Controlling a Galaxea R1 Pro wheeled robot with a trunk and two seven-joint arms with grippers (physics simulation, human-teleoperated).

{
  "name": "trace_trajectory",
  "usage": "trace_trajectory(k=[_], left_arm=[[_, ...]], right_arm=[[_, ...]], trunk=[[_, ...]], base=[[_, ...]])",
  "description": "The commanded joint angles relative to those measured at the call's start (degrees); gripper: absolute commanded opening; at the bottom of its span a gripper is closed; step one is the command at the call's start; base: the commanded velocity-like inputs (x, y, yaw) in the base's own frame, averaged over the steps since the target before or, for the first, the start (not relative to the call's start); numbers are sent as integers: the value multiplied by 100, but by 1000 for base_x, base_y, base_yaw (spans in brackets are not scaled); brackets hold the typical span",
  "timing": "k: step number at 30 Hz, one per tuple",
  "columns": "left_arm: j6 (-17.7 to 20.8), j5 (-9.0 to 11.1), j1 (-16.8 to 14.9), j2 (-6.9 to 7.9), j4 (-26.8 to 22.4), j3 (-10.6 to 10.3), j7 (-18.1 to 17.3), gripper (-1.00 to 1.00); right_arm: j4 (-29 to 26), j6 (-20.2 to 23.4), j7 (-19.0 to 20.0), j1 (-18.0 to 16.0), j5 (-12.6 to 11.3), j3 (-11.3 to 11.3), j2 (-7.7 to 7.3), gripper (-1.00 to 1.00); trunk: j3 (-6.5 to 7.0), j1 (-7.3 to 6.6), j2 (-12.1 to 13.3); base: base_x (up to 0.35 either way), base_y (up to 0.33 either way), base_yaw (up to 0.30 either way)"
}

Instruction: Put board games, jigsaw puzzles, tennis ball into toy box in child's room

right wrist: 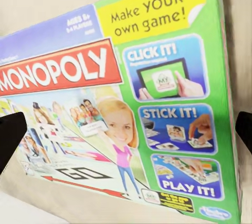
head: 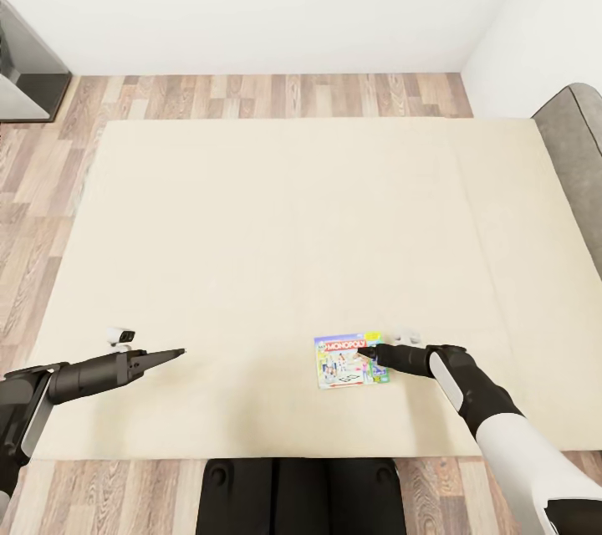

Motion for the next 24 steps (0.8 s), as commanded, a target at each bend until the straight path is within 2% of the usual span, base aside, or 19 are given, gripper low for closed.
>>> trace_trajectory(k=[1,24], left_arm=[[61,-2,-2,1,1,-1,-22,100],[61,-2,-2,1,1,-1,-22,100]], right_arm=[[-7,29,-3,-1,-24,18,-6,100],[-7,36,0,-1,-20,18,-5,100]], trunk=[[-6,3,-9],[-6,3,-9]], base=[[0,200,0],[0,190,0]])
